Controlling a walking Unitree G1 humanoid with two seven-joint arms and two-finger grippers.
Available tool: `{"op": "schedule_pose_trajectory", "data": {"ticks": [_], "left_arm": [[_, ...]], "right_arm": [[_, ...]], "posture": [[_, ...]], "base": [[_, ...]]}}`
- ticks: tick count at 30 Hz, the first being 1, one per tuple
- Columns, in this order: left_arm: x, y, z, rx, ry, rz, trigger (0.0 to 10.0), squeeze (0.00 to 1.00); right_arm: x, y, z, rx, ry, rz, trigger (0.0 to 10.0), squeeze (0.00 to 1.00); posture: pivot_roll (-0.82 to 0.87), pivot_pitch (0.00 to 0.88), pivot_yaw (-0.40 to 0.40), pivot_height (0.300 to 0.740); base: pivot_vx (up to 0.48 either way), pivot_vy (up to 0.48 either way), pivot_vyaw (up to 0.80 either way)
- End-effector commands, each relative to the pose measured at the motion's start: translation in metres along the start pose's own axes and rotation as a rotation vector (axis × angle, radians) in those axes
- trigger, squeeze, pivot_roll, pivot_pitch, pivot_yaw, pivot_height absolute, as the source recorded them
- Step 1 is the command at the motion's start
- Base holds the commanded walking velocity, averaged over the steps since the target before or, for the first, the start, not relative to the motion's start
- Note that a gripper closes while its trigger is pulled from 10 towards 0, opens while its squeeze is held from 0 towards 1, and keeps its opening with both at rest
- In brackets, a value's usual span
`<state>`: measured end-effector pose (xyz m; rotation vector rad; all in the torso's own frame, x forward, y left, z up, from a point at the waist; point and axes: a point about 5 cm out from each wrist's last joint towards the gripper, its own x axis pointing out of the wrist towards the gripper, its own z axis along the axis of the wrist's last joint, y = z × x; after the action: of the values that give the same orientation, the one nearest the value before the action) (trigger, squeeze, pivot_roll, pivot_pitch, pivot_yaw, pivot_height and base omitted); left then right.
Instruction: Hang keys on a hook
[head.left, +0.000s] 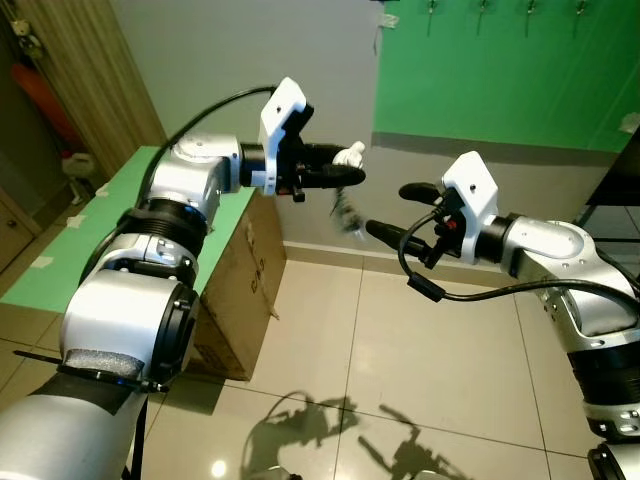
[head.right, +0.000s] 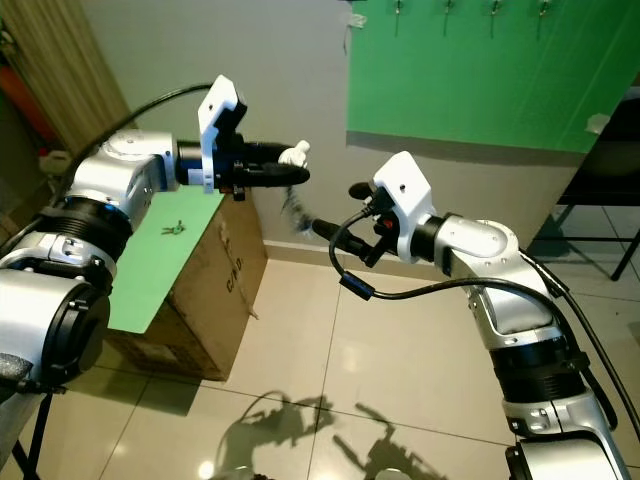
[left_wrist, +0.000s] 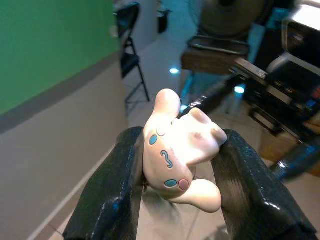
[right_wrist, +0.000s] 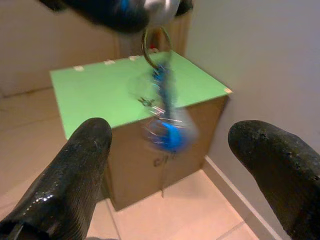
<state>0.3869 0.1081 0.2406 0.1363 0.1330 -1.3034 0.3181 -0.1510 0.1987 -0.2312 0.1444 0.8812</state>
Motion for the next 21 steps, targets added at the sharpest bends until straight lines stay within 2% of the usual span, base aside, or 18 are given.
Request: {"op": "schedule_pose_trajectory", "data": {"ticks": [1,12,16,21], "left_arm": [[-0.003,0.0,0.018,0.049,0.0,-0.037,10.0,0.0],[-0.001,0.0,0.025,0.032,-0.025,-0.065,10.0,0.0],[0.002,0.0,0.034,0.021,-0.053,-0.072,10.0,0.0],[0.004,0.0,0.042,0.017,-0.078,-0.074,10.0,0.0]], "right_arm": [[0.001,0.003,0.011,0.001,-0.027,0.041,10.0,0.0],[0.004,0.006,0.023,0.047,-0.047,0.097,10.0,0.0],[0.009,0.006,0.038,0.074,-0.088,0.125,10.0,0.0],[0.012,0.005,0.043,0.081,-0.099,0.135,10.0,0.0]], "posture": [[-0.2,0.0,0.123,0.74],[-0.2,0.0,0.132,0.74],[-0.2,0.0,0.133,0.74],[-0.2,0.0,0.135,0.74]], "base": [[0.0,0.0,0.0],[0.0,0.0,0.0],[0.0,0.0,0.0],[0.0,0.0,0.0]]}}
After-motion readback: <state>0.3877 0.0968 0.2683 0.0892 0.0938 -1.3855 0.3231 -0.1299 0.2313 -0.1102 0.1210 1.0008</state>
